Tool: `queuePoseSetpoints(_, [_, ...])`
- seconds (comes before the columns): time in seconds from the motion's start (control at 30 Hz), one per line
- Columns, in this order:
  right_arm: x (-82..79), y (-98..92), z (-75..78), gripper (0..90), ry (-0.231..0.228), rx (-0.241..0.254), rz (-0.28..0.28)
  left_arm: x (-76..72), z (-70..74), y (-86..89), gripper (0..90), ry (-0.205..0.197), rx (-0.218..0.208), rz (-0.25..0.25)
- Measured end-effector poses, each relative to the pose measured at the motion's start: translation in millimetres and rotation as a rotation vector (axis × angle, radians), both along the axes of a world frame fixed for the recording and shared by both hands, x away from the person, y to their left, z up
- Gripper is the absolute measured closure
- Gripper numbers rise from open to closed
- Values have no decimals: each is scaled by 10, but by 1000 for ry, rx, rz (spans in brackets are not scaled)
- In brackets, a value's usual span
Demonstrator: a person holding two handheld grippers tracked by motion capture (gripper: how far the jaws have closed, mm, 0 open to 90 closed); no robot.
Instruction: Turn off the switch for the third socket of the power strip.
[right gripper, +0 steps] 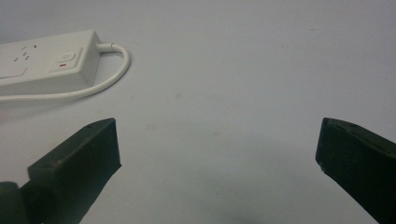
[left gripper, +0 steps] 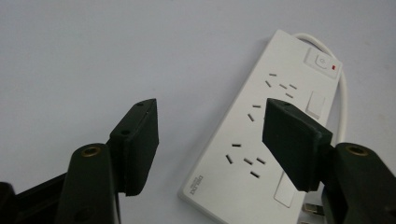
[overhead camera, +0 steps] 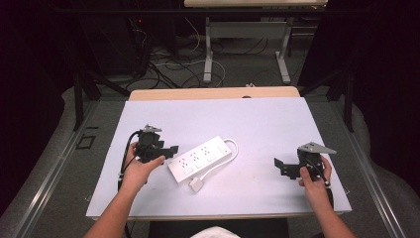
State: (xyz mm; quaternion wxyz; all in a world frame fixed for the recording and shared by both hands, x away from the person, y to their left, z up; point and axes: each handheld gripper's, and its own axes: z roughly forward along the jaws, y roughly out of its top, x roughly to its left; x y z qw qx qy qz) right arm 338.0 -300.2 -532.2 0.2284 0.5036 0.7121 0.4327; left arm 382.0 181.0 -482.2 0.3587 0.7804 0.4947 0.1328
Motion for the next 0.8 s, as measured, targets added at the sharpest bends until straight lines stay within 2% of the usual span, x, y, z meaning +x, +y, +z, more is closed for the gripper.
queuePoseSetpoints(0.07, [0,0,0,0,1,0,0,4,6,36,343,-24,4,-9])
queuePoseSetpoints(0.23, [0,3,0,0,1,0,0,0,13,95,295,-71,6,3])
queuePoseSetpoints(0.27, [-2,7,1,0,3,2,-2,3,17,116,284,-76,20,7])
queuePoseSetpoints(0.43, [0,1,1,0,0,-1,0,9,1,195,253,-59,-2,34])
queuePoseSetpoints(0.67, [-1,2,1,0,0,-1,-1,8,-25,316,160,-79,-27,80])
queuePoseSetpoints(0.77, [-4,4,3,0,2,3,-3,4,-27,369,145,-76,-45,102])
queuePoseSetpoints(0.8, [-4,4,3,0,2,2,-3,6,-27,393,115,-76,-42,105])
